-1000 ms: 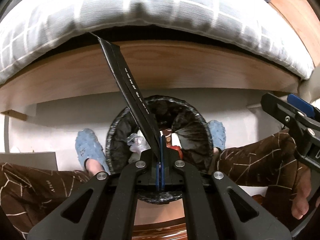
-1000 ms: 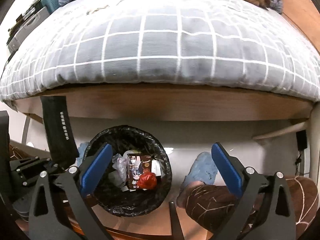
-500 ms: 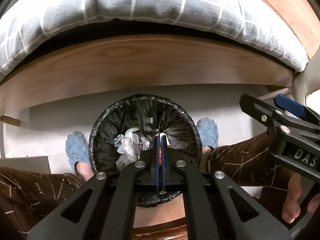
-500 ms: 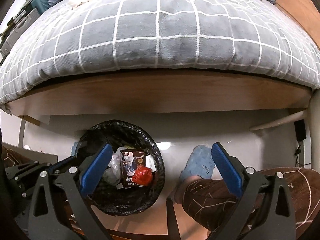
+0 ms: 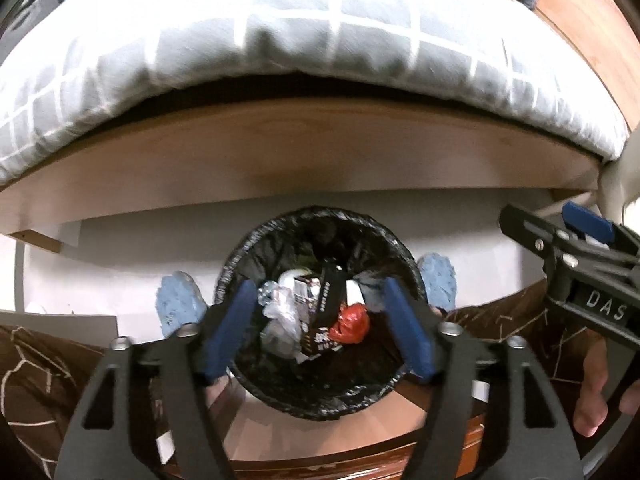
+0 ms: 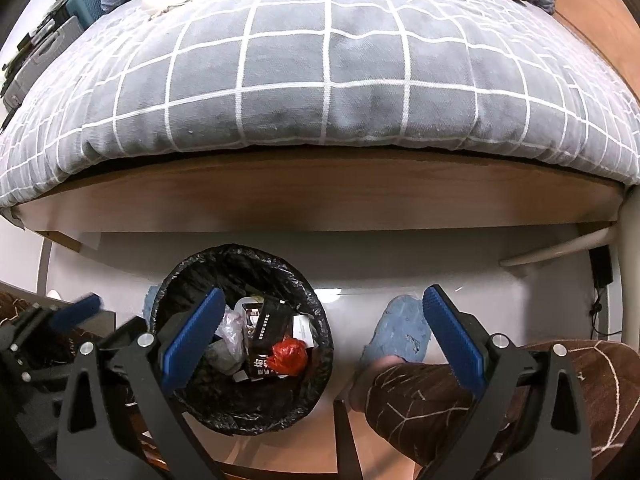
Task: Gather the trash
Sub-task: 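Move the left tool back over the white mesh pouch on the bed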
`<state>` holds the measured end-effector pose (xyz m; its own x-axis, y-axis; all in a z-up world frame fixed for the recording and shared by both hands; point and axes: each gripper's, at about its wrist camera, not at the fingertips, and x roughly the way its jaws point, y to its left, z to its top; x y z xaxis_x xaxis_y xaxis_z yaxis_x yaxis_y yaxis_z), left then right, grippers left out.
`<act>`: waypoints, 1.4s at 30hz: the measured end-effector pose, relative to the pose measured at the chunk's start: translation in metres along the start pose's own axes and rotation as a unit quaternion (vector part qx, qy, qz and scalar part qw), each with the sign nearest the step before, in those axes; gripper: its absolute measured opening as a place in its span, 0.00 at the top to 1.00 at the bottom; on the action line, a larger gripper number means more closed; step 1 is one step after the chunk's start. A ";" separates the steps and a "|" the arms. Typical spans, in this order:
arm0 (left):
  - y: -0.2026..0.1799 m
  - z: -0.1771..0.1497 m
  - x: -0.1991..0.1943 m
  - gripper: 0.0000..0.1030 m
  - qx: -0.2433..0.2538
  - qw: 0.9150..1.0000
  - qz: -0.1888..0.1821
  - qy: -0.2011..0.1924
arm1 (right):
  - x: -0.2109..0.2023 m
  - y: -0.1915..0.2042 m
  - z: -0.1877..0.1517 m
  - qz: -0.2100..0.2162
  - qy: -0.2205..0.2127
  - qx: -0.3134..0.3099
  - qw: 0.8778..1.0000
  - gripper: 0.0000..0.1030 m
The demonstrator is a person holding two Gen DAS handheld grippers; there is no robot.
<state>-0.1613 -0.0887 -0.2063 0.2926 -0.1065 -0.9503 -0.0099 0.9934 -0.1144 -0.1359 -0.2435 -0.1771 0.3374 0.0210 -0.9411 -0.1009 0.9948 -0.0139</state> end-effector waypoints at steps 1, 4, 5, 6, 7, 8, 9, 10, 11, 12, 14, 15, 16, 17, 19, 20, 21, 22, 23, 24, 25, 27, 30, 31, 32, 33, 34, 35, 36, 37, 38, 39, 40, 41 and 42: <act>0.004 0.001 -0.003 0.23 -0.003 1.000 0.000 -0.004 | -0.001 0.001 0.001 0.000 0.000 -0.001 1.000 0.07; 0.016 0.008 -0.014 0.15 -0.012 1.000 0.009 -0.018 | -0.007 0.002 0.006 0.003 -0.005 0.000 1.000 0.07; 0.019 0.010 -0.019 0.14 -0.014 1.000 0.011 -0.024 | -0.010 0.003 0.009 0.004 -0.007 0.001 1.000 0.07; 0.022 0.013 -0.023 0.12 -0.015 0.999 0.014 -0.030 | -0.014 0.004 0.012 0.005 -0.011 0.000 1.000 0.07; 0.025 0.016 -0.027 0.10 -0.016 0.999 0.016 -0.037 | -0.017 0.005 0.015 0.006 -0.015 -0.001 1.000 0.07; 0.028 0.019 -0.032 0.09 -0.016 0.999 0.017 -0.045 | -0.022 0.006 0.020 0.006 -0.020 -0.003 1.000 0.07; 0.032 0.023 -0.038 0.08 -0.014 0.998 0.018 -0.053 | -0.026 0.008 0.024 0.007 -0.026 -0.005 1.000 0.07; 0.035 0.027 -0.043 0.08 -0.013 0.998 0.020 -0.058 | -0.029 0.010 0.028 0.008 -0.030 -0.008 0.999 0.07; 0.039 0.031 -0.047 0.07 -0.015 0.998 0.023 -0.062 | -0.034 0.013 0.034 0.009 -0.037 -0.013 0.999 0.07; 0.044 0.036 -0.052 0.07 -0.017 0.997 0.026 -0.069 | -0.037 0.015 0.039 0.009 -0.042 -0.015 0.999 0.07; 0.052 0.045 -0.060 0.06 -0.023 0.996 0.028 -0.077 | -0.043 0.020 0.051 0.013 -0.051 -0.018 0.998 0.07; 0.057 0.050 -0.063 0.06 -0.026 0.996 0.029 -0.082 | -0.046 0.021 0.057 0.015 -0.056 -0.020 0.998 0.07; 0.060 0.054 -0.067 0.06 -0.029 0.995 0.030 -0.087 | -0.048 0.023 0.063 0.016 -0.060 -0.021 0.998 0.07; 0.063 0.060 -0.070 0.06 -0.031 0.995 0.031 -0.091 | -0.052 0.024 0.071 0.017 -0.066 -0.022 0.997 0.07; 0.069 0.072 -0.076 0.06 -0.035 0.994 0.033 -0.100 | -0.057 0.025 0.081 0.019 -0.077 -0.024 0.997 0.07; 0.071 0.077 -0.078 0.06 -0.037 0.993 0.033 -0.103 | -0.061 0.026 0.089 0.019 -0.083 -0.025 0.996 0.07; 0.074 0.085 -0.080 0.06 -0.040 0.993 0.032 -0.108 | -0.063 0.026 0.095 0.020 -0.088 -0.025 0.996 0.07; 0.075 0.092 -0.082 0.06 -0.041 0.992 0.035 -0.112 | -0.065 0.027 0.101 0.022 -0.093 -0.025 0.995 0.07; 0.075 0.098 -0.082 0.06 -0.042 0.992 0.036 -0.116 | -0.067 0.028 0.111 0.022 -0.099 -0.026 0.994 0.07; 0.075 0.108 -0.083 0.06 -0.042 0.991 0.036 -0.122 | -0.069 0.027 0.117 0.023 -0.105 -0.026 0.994 0.07; 0.075 0.117 -0.084 0.06 -0.043 0.990 0.039 -0.127 | -0.071 0.027 0.125 0.024 -0.113 -0.026 0.993 0.07; 0.075 0.135 -0.085 0.06 -0.047 0.989 0.040 -0.133 | -0.075 0.025 0.144 0.023 -0.130 -0.027 0.991 0.07; 0.076 0.166 -0.081 0.06 -0.053 0.988 0.040 -0.139 | -0.073 0.021 0.170 0.024 -0.143 -0.023 0.989 0.07; 0.076 0.177 -0.080 0.06 -0.056 0.988 0.039 -0.142 | -0.071 0.019 0.182 0.026 -0.145 -0.018 0.989 0.07; 0.075 0.185 -0.079 0.06 -0.058 0.987 0.037 -0.145 | -0.070 0.017 0.189 0.026 -0.147 -0.015 0.989 0.07; 0.076 0.197 -0.077 0.06 -0.059 0.986 0.033 -0.150 | -0.068 0.015 0.198 0.026 -0.150 -0.014 0.988 0.07; 0.075 0.206 -0.075 0.06 -0.060 0.986 0.033 -0.153 | -0.066 0.013 0.204 0.025 -0.153 -0.013 0.988 0.07; 0.074 0.215 -0.071 0.06 -0.061 0.986 0.034 -0.153 | -0.063 0.011 0.212 0.024 -0.155 -0.012 0.988 0.07; 0.073 0.226 -0.067 0.06 -0.061 0.986 0.033 -0.153 | -0.060 0.009 0.220 0.026 -0.155 -0.009 0.988 0.07; 0.071 0.235 -0.062 0.06 -0.062 0.986 0.033 -0.152 | -0.055 0.005 0.228 0.029 -0.153 -0.004 0.988 0.07; 0.071 0.244 -0.058 0.06 -0.064 0.986 0.033 -0.151 | -0.050 0.002 0.234 0.031 -0.149 0.002 0.988 0.07; 0.070 0.252 -0.054 0.06 -0.066 0.986 0.030 -0.151 | -0.046 0.000 0.237 0.032 -0.147 0.006 0.989 0.07; 0.068 0.261 -0.049 0.06 -0.065 0.986 0.028 -0.152 | -0.043 -0.002 0.241 0.035 -0.146 0.008 0.989 0.07; 0.067 0.266 -0.047 0.06 -0.064 0.986 0.030 -0.152 | -0.038 -0.004 0.245 0.036 -0.146 0.010 0.989 0.07; 0.066 0.273 -0.043 0.06 -0.061 0.986 0.033 -0.150 | -0.036 -0.005 0.248 0.035 -0.146 0.012 0.989 0.07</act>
<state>0.0866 -0.0068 -0.0942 0.5570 -0.0054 -0.8305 -0.1484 0.9832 -0.1059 0.0843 -0.2247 -0.0598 0.5861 0.1149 -0.8021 -0.1125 0.9918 0.0599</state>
